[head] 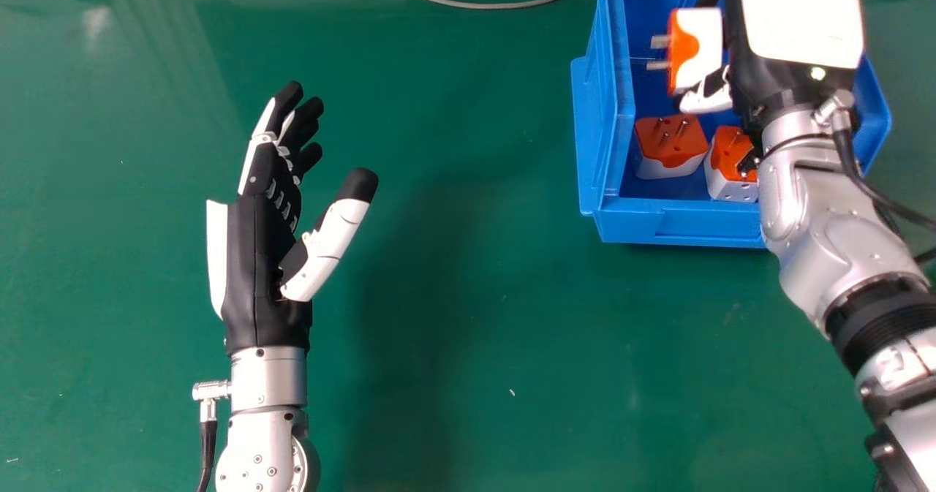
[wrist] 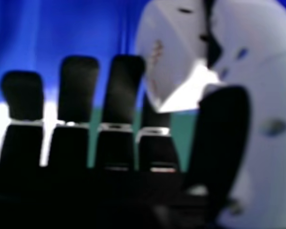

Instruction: Pick all objects and put in blue box

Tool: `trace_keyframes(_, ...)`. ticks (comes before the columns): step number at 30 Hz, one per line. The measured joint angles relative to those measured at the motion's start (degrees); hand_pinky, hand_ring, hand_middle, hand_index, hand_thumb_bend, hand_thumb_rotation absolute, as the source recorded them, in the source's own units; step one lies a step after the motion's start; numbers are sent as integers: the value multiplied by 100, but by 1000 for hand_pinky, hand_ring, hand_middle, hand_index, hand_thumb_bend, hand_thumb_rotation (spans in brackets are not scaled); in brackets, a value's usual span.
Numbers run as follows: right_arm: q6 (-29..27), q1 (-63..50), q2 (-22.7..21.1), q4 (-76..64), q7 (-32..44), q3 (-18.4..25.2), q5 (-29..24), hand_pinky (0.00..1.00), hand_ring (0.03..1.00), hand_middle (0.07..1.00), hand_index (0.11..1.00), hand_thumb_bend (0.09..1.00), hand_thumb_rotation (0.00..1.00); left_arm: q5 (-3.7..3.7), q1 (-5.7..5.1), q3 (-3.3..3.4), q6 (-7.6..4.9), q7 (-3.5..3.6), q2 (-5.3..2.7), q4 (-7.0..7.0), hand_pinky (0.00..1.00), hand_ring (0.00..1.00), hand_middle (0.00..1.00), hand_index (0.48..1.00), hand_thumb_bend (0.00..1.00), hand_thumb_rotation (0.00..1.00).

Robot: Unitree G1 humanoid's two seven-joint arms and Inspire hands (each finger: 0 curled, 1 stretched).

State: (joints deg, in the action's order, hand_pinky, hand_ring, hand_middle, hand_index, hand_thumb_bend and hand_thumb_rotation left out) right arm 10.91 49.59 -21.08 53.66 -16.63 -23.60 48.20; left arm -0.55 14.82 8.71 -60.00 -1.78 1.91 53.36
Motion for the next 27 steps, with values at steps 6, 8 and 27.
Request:
trace_keyframes(6, 348, 240, -5, 21, 800, -387, 151, 147, 237, 463, 501, 525, 0, 3, 36, -1, 0, -28, -9, 8, 879, 892, 872, 881, 872, 564)
trace_keyframes(8, 326, 242, -9, 22, 802, -424, 149, 147, 238, 465, 498, 525, 0, -2, 36, 4, 0, -30, -9, 10, 880, 893, 872, 882, 872, 565)
trace_keyframes(27, 351, 414, -89, 86, 1111, -772, 182, 151, 241, 474, 495, 525, 0, 52, 36, 1, -2, -115, -6, 38, 864, 886, 870, 881, 863, 571)
